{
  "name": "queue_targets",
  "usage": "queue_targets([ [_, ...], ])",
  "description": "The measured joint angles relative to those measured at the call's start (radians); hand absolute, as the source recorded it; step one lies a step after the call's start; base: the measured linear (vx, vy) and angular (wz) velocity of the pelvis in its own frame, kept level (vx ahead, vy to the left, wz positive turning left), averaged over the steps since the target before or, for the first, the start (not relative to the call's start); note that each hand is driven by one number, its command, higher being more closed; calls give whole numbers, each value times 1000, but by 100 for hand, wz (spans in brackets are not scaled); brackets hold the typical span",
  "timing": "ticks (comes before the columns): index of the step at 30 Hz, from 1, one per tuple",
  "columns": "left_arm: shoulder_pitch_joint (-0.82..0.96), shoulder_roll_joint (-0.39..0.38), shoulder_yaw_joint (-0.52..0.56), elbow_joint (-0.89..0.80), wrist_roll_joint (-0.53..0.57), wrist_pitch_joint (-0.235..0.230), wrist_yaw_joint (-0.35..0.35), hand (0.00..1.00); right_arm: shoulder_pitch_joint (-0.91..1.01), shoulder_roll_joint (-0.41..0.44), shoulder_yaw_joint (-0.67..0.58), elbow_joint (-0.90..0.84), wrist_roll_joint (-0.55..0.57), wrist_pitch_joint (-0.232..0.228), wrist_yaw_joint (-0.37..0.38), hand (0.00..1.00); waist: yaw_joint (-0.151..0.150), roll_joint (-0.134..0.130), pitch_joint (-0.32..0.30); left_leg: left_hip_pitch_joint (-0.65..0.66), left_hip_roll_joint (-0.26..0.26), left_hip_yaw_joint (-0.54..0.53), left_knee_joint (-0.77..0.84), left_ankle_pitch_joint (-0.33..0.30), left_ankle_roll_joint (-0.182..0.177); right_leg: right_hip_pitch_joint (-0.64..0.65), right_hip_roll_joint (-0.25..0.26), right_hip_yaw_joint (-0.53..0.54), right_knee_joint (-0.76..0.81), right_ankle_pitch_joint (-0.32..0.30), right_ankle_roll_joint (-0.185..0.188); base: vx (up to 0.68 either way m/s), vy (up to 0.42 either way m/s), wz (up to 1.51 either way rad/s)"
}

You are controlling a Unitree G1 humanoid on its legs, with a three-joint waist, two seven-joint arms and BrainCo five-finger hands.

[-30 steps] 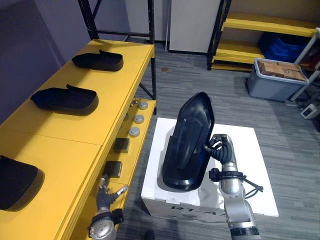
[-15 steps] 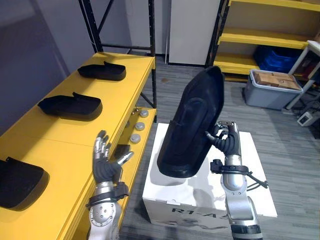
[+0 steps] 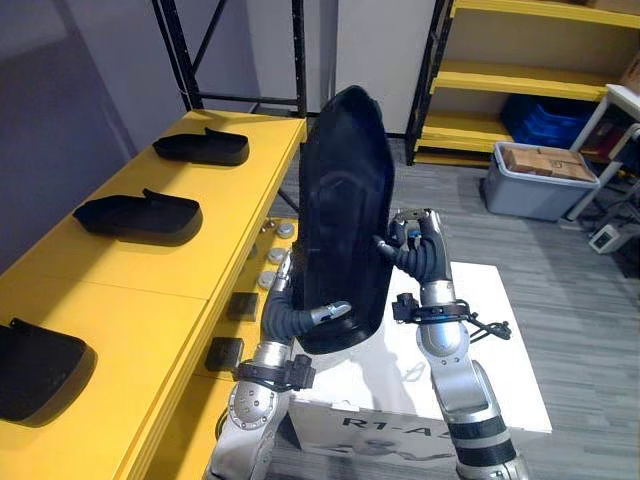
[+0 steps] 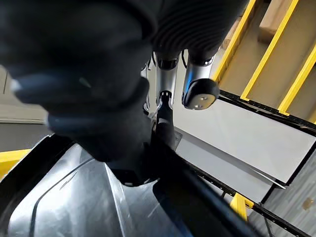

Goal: Walk over and take plastic housings, then place them on the shelf

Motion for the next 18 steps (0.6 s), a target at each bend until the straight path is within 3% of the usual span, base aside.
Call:
queue_targets([
  [2, -9, 0, -9, 10, 10, 0, 0, 0, 0, -1, 7, 15, -1, 0, 0, 100, 0, 0, 0, -1, 0, 0, 0, 0, 0, -1, 0, 0, 0, 0, 0, 0, 0, 0],
  [3, -20, 1, -17, 26, 12, 0, 0, 100, 0, -1, 6, 22, -1, 0, -2, 100, 1, 0, -1, -1, 0, -1, 0, 0, 0, -1, 0, -1, 0, 0, 0, 0, 0, 0],
  [8, -29, 6, -29, 43, 35, 2, 14, 100, 0, -15, 6, 31, 0, 0, -3, 100, 0, 0, -24, -12, -1, -1, 0, 1, 1, -10, 0, -1, 0, 1, 0, 0, 0, 0],
  [9, -45, 6, -26, 63, 50, 2, 29, 100, 0, -31, 9, 31, 0, 0, -2, 0, 0, 0, -28, -12, -1, -1, 1, 1, 1, -10, 0, -1, 0, 1, 0, 0, 0, 0],
  [18, -54, 32, -26, 110, 49, 20, 53, 100, 1, -41, 22, 22, 97, -8, -1, 0, -4, 0, -30, -11, 0, 4, 1, 1, 1, -12, 0, 5, 0, 3, -1, 0, 0, 0],
])
